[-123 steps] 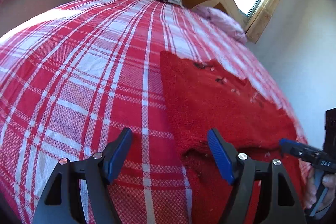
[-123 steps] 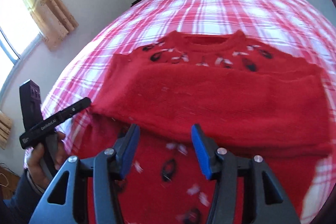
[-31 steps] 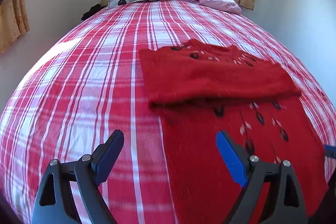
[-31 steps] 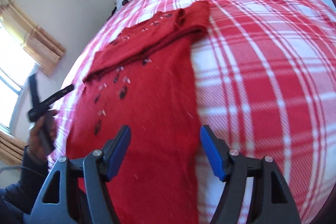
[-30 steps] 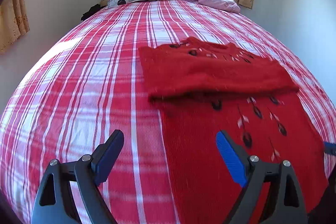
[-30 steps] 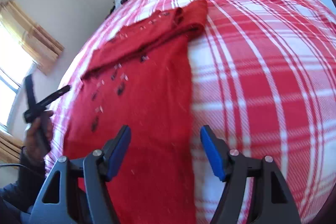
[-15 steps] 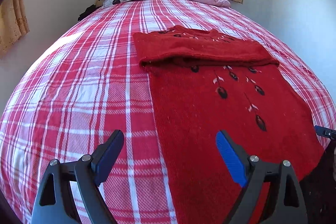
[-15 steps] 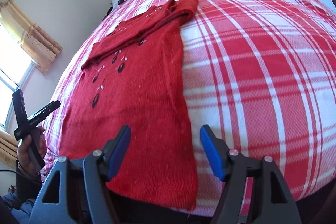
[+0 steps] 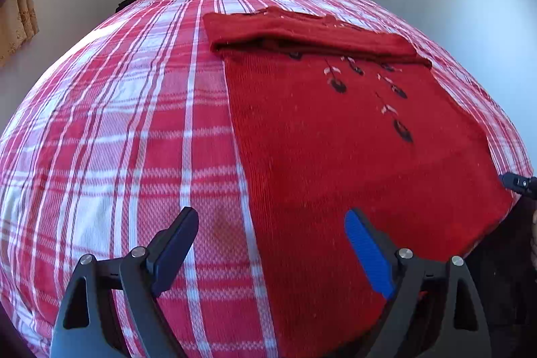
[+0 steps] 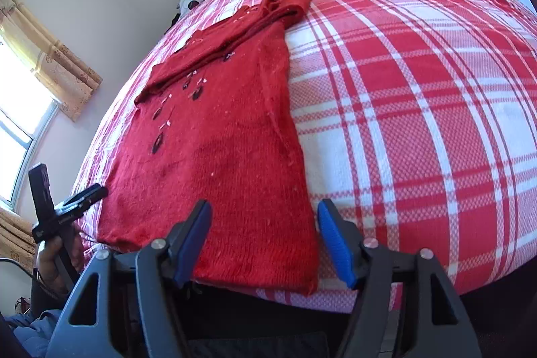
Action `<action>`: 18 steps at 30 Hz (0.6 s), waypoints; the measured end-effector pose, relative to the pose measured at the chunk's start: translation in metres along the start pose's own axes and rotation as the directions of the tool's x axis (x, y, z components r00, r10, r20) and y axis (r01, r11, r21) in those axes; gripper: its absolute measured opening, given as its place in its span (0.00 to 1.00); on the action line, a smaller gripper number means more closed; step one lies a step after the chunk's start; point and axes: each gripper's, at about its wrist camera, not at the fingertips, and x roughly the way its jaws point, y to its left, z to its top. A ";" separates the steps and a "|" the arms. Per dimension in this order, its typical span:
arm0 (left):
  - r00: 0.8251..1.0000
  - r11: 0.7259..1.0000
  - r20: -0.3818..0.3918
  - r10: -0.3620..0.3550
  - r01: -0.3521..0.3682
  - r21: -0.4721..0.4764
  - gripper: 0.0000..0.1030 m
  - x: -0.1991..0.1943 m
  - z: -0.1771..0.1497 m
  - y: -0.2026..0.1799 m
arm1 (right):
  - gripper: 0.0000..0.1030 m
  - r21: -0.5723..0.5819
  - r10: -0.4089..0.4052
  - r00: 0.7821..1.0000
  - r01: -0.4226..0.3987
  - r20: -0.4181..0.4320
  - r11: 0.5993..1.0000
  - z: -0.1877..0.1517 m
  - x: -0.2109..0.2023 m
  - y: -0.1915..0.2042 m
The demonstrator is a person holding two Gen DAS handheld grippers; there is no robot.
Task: Fold small clothes
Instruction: 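Move both grippers to the hem edge of the red sweater, then close both grippers on the sweater hem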
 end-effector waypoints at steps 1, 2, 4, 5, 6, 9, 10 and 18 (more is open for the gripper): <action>1.000 1.000 -0.007 -0.007 0.007 0.001 0.86 0.000 -0.004 -0.001 | 0.65 0.004 0.003 1.000 -0.003 0.000 1.000 -0.001 -0.001 -0.001; 1.000 1.000 -0.014 -0.012 0.013 0.003 0.83 0.000 -0.007 -0.002 | 0.64 0.008 0.006 1.000 -0.006 0.001 1.000 -0.003 -0.002 -0.002; 1.000 1.000 -0.015 -0.004 0.004 0.016 0.77 -0.002 -0.012 -0.005 | 0.63 0.010 0.008 1.000 -0.008 0.002 1.000 -0.006 -0.003 -0.002; 1.000 1.000 -0.011 -0.002 0.002 0.024 0.75 -0.004 -0.014 -0.007 | 0.62 0.011 0.008 1.000 -0.008 0.002 1.000 -0.007 -0.004 -0.002; 1.000 1.000 -0.013 -0.008 0.008 0.022 0.70 -0.005 -0.015 -0.006 | 0.61 0.012 0.008 1.000 -0.009 0.002 1.000 -0.008 -0.004 -0.002; 1.000 1.000 -0.015 -0.019 0.020 0.010 0.60 -0.009 -0.019 -0.003 | 0.59 0.017 0.015 1.000 -0.015 -0.002 1.000 -0.012 -0.006 -0.004; 0.999 0.999 -0.021 -0.034 0.034 0.004 0.59 -0.011 -0.021 -0.002 | 0.58 0.020 0.018 1.000 -0.018 -0.004 1.000 -0.013 -0.007 -0.005; 0.995 0.996 -0.046 -0.092 0.091 -0.022 0.51 -0.020 -0.031 -0.003 | 0.45 0.008 0.033 0.999 -0.033 -0.026 0.999 -0.023 -0.008 -0.002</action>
